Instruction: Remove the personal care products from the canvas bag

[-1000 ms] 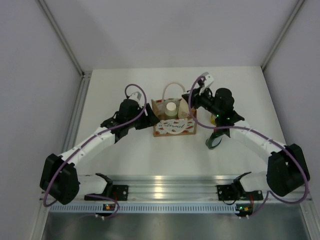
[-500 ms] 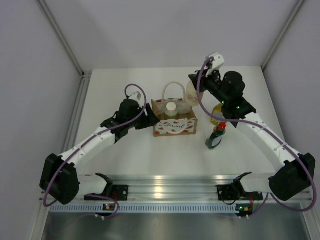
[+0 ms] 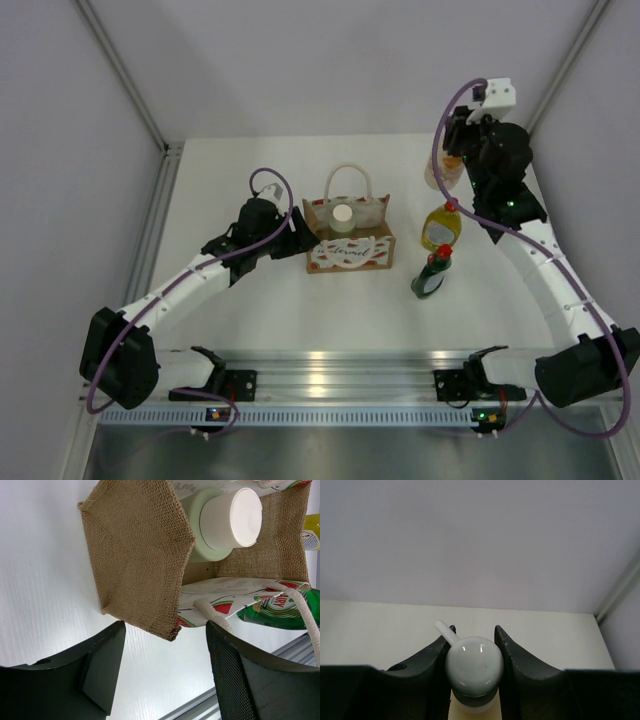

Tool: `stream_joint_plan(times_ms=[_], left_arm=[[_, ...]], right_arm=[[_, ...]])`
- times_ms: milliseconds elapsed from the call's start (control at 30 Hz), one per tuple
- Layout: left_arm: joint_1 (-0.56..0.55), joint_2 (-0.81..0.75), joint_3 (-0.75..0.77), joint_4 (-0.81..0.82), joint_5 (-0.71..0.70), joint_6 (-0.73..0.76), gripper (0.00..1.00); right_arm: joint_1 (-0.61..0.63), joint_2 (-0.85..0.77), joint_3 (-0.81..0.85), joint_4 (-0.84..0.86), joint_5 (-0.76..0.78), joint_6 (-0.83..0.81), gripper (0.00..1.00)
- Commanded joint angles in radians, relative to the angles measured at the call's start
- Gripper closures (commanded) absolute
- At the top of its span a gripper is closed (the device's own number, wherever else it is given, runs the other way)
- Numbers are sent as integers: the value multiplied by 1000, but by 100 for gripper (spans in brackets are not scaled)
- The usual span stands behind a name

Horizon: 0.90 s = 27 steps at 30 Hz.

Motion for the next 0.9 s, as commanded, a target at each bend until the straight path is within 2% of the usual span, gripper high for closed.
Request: stream_joint_plan(times_ms=[0,133,267,333,467,567,700,867], left_arm=[[-4,-26,22,45,8,20,30],[-6,-38,11,45,5,28,30],[-3,-47,7,45,3,31,30],[-3,-50,5,43,2,29,29],[-4,-53,5,43,13,39,29],[-4,-61,2,40,13,45,29],[-4,-64,-1,40,14,51,29],[-3,-72,-7,40,22,56,29]], right_arm=[[-118,-68,46,133,118,88,100],[-234,-85,-12,169,132,162,100],[-300,-70,-96,207,176,139,100],[-341,-73,-176,322,211,117,100],[-371,-84,-421,547,237,110,100],[-389,-65,-524,659,247,120,100],[-397,-35,-620,783,248,117,100],[-397,37,-689,860,296,122,100]])
